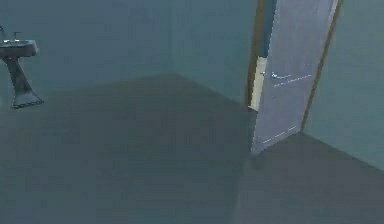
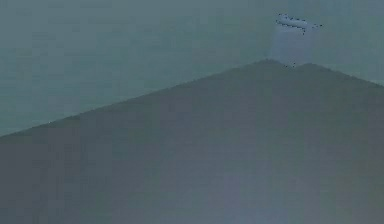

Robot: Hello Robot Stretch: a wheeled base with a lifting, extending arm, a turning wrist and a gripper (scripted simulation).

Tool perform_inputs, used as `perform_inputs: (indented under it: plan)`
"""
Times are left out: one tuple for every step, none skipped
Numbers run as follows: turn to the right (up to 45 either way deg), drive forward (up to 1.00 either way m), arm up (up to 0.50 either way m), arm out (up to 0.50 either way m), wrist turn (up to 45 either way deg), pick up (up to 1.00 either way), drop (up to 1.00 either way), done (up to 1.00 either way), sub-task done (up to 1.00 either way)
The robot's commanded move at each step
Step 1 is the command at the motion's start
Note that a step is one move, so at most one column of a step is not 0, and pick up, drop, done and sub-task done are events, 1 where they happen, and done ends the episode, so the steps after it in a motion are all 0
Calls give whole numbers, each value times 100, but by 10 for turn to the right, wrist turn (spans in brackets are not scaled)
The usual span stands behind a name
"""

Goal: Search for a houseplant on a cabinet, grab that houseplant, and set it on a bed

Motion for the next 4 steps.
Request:
perform_inputs:
  plan:
    - [0,100,0,0,0,0,0,0,0]
    - [0,80,0,0,0,0,0,0,0]
    - [300,0,0,0,0,0,0,0,0]
    - [0,20,0,0,0,0,0,0,0]
